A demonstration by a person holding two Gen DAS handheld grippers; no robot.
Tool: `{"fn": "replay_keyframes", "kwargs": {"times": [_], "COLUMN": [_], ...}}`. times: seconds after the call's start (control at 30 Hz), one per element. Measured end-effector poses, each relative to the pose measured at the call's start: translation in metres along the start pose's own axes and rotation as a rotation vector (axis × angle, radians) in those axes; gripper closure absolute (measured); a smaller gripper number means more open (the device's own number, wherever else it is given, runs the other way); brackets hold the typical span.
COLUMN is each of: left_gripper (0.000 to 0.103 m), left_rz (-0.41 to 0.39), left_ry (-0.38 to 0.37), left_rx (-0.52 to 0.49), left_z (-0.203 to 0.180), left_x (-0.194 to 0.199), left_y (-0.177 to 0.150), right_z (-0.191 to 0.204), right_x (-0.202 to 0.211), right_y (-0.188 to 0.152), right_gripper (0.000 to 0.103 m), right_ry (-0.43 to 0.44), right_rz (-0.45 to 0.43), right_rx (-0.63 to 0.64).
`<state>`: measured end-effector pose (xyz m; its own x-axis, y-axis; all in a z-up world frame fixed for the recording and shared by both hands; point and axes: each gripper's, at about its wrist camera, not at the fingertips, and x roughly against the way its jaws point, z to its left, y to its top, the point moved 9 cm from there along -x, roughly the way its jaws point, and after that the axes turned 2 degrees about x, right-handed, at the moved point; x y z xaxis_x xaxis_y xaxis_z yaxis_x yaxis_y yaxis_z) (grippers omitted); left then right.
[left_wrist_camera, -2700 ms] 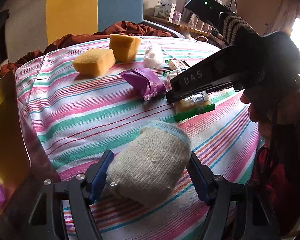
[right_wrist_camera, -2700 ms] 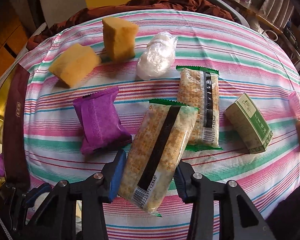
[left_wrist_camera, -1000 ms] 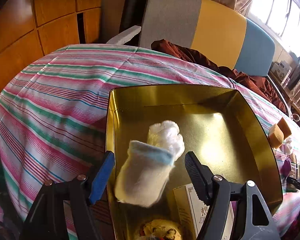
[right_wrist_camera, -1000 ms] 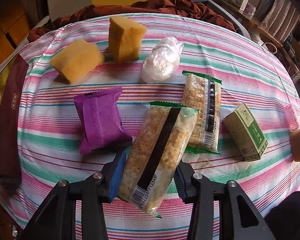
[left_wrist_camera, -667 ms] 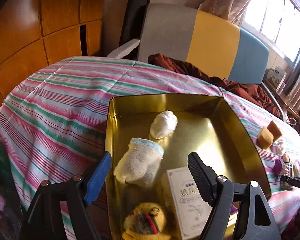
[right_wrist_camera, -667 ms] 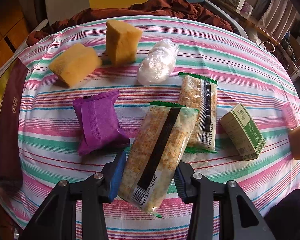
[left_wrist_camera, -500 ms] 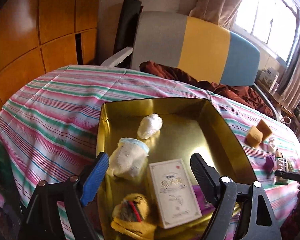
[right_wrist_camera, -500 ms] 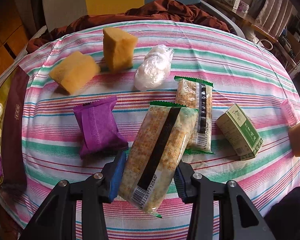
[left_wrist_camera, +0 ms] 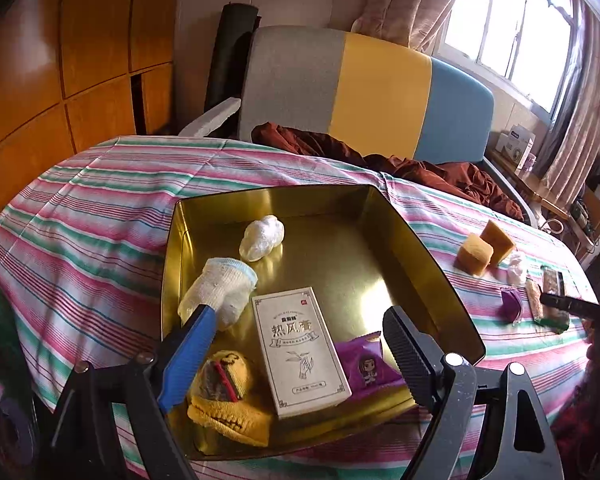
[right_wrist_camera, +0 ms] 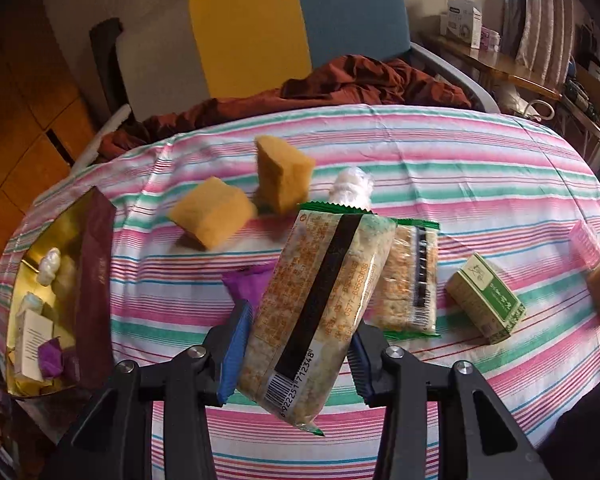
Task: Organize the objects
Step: 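Carry the rice-cracker bar into the gold tray and open the right gripper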
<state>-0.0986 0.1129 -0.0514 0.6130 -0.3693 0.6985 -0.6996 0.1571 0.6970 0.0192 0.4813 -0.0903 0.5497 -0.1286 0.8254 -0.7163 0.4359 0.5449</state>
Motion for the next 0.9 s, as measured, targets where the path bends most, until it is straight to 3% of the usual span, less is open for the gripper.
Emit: {"fn": "replay_keyframes", "kwargs": {"times": [0.17, 0.3, 0.47, 0.6, 0.73, 0.9], "left_gripper": [0.017, 0.017, 0.017, 0.016, 0.016, 0.016], "left_rz": [-0.004, -0.007, -0.003, 0.002, 0.008, 0.018], "left_ry": [0.005, 0.013, 0.020, 0.032, 0.046, 0.059], "left_rx": [0.024, 0.049, 0.089, 0.119, 0.146, 0.173], "left_z": [0.012, 0.027, 0.046, 0.062, 0.077, 0.091], "left_x": [0.006, 0.011, 0.015, 0.018, 0.019, 0.017], "left_y": [-0.007, -0.011, -0.018, -0.025, -0.031, -0.037], "right_z": [0.095, 0.183, 0.264, 0.300, 0.310, 0.320], "right_x": [0.016, 0.014, -0.016, -0.049, -0.082, -0.092], "right_y": [0.007, 0.000, -0.012, -0.020, -0.027, -0.036], "right_gripper": [0.058, 0.058, 0.058, 0.058, 0.058, 0.057], "right_ry": [0.150, 0.259, 0.278, 0.244, 0.223, 0.254], "right_rz": [-0.037, -0.004, 0.060, 0.123, 0.195, 0.225], "right_rx": [0.182, 0.351, 0.511, 0.583, 0.583, 0.582]}}
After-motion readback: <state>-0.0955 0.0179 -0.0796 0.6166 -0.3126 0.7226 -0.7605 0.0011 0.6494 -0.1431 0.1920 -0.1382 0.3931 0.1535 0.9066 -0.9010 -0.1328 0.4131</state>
